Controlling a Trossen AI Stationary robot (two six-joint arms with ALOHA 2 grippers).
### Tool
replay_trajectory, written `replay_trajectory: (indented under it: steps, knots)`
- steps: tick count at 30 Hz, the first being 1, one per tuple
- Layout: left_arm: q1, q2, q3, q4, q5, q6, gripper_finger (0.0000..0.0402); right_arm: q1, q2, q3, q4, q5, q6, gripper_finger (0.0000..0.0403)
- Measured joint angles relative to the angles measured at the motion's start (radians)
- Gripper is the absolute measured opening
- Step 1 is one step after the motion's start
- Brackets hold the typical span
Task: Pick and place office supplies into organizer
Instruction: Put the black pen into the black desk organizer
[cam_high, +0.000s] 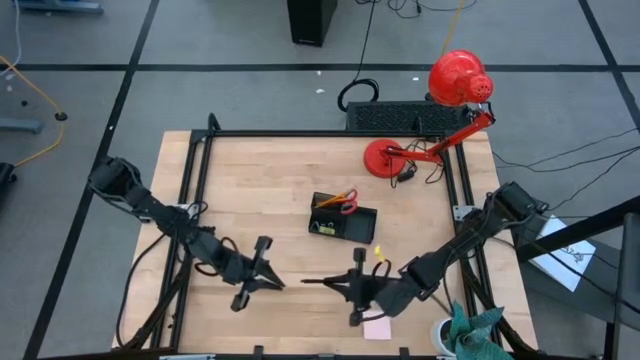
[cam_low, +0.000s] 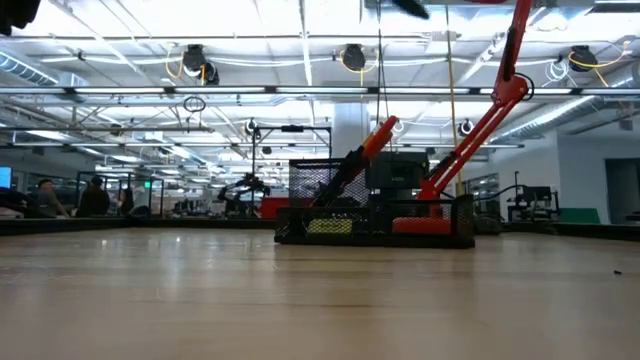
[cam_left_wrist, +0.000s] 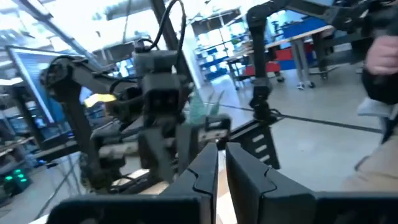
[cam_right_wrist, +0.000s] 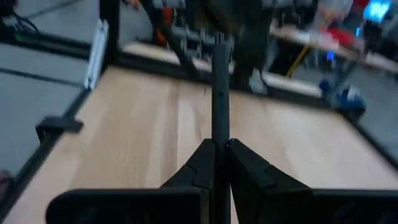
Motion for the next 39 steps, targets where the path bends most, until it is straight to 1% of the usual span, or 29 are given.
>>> replay_trajectory:
  steps: [2, 4, 6, 8, 10, 13, 15, 18, 21, 24, 27, 30, 34, 39]
  knots:
    - [0.008, 0.0, 0.0, 0.014, -0.013, -0.004, 0.0047, 0.003, -0.007, 0.0, 0.057, 0.0, -0.064, 0.0018]
    - [0.02, 0.0, 0.0, 0.022, -0.016, -0.021, 0.0064, 0.004, -0.01, 0.0, 0.115, -0.001, -0.114, 0.0018]
    - [0.03, 0.0, 0.0, 0.04, -0.016, -0.033, 0.009, 0.003, -0.012, 0.0, 0.171, -0.005, -0.162, 0.0018]
    - [0.04, 0.0, 0.003, 0.05, -0.02, -0.038, 0.0121, 0.003, -0.013, 0.0, 0.208, -0.033, -0.196, 0.0018]
    - [0.046, 0.0, 0.006, 0.049, -0.02, -0.038, 0.0154, -0.002, -0.013, 0.0, 0.226, -0.055, -0.219, 0.0018]
    - [0.049, 0.0, 0.019, 0.048, -0.02, -0.045, 0.02, -0.012, -0.012, 0.0, 0.252, -0.057, -0.242, 0.0018]
    - [0.049, 0.0, 0.029, 0.046, -0.02, -0.047, 0.0224, -0.018, -0.012, 0.0, 0.273, -0.058, -0.259, 0.0018]
    - [0.049, 0.0, 0.046, 0.037, -0.02, -0.049, 0.0247, -0.038, -0.012, 0.0, 0.282, -0.103, -0.258, 0.0018]
    - [0.049, 0.0, 0.057, 0.032, -0.023, -0.044, 0.0254, -0.061, -0.012, 0.0, 0.286, -0.111, -0.259, 0.0018]
    - [0.057, 0.0, 0.063, 0.031, -0.046, -0.041, 0.0255, -0.084, -0.012, 0.0, 0.292, -0.151, -0.259, 0.0018]
    - [0.071, 0.0, 0.063, 0.03, -0.046, -0.041, 0.0255, -0.095, -0.012, 0.0, 0.306, -0.17, -0.268, 0.0018]
    - [0.087, 0.0, 0.063, 0.03, -0.045, -0.046, 0.0255, -0.111, -0.012, 0.002, 0.307, -0.209, -0.275, 0.0018]
    - [0.108, 0.0, 0.063, 0.03, -0.036, -0.065, 0.0255, -0.134, -0.012, 0.002, 0.307, -0.216, -0.277, 0.0018]
    - [0.14, 0.0, 0.063, 0.03, 0.018, -0.092, 0.0255, -0.174, -0.012, 0.002, 0.313, -0.269, -0.273, 0.0018]
